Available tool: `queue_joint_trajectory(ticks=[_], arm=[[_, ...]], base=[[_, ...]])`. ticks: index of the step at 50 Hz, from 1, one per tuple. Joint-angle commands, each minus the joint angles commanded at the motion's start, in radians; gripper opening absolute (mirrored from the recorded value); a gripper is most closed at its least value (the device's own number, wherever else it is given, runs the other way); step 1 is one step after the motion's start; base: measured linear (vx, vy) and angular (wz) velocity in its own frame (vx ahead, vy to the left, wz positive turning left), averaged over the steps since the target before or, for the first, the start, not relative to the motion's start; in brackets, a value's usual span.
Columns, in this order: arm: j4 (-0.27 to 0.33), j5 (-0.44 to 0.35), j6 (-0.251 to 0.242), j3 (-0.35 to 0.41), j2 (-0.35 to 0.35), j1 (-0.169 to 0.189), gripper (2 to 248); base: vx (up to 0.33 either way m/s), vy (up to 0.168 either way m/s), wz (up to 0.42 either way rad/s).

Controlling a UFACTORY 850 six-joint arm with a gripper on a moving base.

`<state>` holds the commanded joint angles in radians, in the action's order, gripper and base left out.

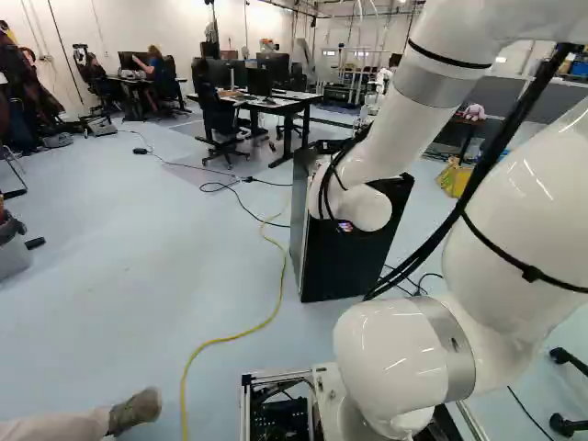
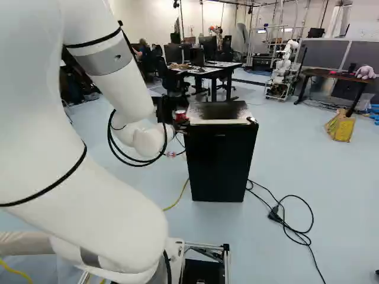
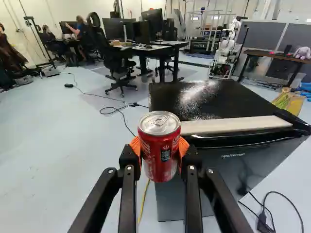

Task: Grab a drink from the fridge

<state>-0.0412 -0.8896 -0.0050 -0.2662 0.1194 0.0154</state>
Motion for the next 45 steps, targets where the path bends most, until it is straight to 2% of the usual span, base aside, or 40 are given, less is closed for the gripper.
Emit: queue_joint_trajectory(ticks=[23, 45], arm=[[0.027, 0.011, 0.003, 0.116, 0.104, -0.01, 93], [0.039, 0.016, 0.005, 0.171, 0.153, -0.015, 93]], base=[[0.0, 0.0, 0.0], [0.0, 0.0, 0.0]])
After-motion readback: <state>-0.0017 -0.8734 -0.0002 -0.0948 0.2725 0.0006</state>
